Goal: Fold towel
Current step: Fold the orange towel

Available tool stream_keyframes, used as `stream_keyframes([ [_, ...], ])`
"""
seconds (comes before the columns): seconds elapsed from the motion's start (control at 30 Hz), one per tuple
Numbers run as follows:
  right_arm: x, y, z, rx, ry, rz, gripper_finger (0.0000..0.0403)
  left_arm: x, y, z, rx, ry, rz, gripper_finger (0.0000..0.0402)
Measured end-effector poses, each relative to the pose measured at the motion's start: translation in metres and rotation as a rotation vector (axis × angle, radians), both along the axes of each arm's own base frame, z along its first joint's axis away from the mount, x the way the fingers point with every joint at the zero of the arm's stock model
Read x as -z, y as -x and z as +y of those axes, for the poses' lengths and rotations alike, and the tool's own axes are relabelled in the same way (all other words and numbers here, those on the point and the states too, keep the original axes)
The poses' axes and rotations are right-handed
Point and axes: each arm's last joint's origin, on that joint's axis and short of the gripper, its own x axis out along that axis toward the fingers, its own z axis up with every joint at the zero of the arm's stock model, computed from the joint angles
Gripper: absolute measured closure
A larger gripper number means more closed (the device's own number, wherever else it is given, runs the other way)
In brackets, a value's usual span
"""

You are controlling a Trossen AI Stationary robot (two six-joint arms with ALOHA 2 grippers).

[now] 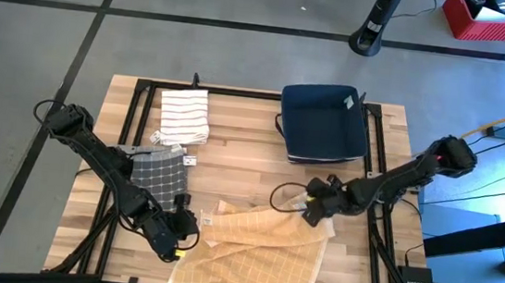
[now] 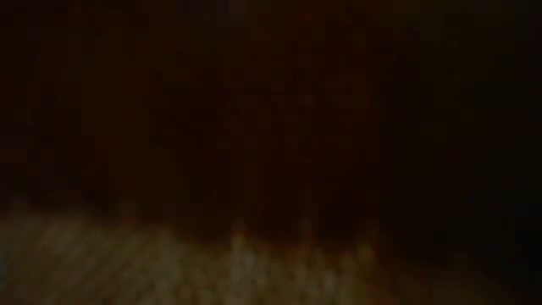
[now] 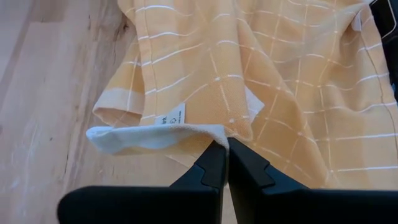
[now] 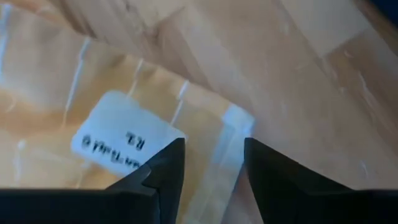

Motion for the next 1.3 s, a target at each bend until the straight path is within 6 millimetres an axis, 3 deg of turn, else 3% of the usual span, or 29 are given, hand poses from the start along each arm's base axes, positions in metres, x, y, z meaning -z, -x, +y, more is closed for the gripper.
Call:
stream_keyframes([
  [0.2, 0.012, 0.001, -0.017, 0.068, 0.003, 0.008, 0.0237, 0.0, 0.0, 0.0, -0.001, 0.001, 0.0, 0.0394],
  [0.47, 0.024, -0.004, -0.016, 0.01, -0.015, 0.004, 0.024, 0.0, 0.0, 0.0, 0.0, 0.0, 0.001, 0.0394],
  [0.57, 0.025, -0.005, -0.016, -0.004, 0.002, 0.006, 0.0271, 0.0, 0.0, 0.0, 0.0, -0.001, 0.001, 0.0394],
  [0.73, 0.023, -0.007, -0.015, -0.039, 0.003, 0.001, 0.0383, 0.0, 0.0, 0.0, 0.003, -0.007, 0.004, 0.0394],
  [0.83, 0.014, -0.01, -0.013, -0.074, 0.022, -0.003, 0.0382, -0.001, 0.002, 0.002, 0.007, -0.018, 0.014, 0.0394],
  [0.9, 0.001, -0.013, -0.01, -0.106, 0.061, -0.004, 0.0382, -0.008, 0.006, 0.005, -0.003, -0.028, 0.034, 0.0394],
  [1.03, -0.05, -0.024, -0.002, -0.146, 0.193, -0.078, 0.0395, -0.037, 0.016, 0.016, -0.043, -0.056, 0.04, 0.0394],
  [1.3, -0.169, -0.031, 0.019, -0.199, 0.461, -0.317, 0.0397, -0.107, 0.041, 0.046, -0.091, -0.157, -0.11, 0.0394],
])
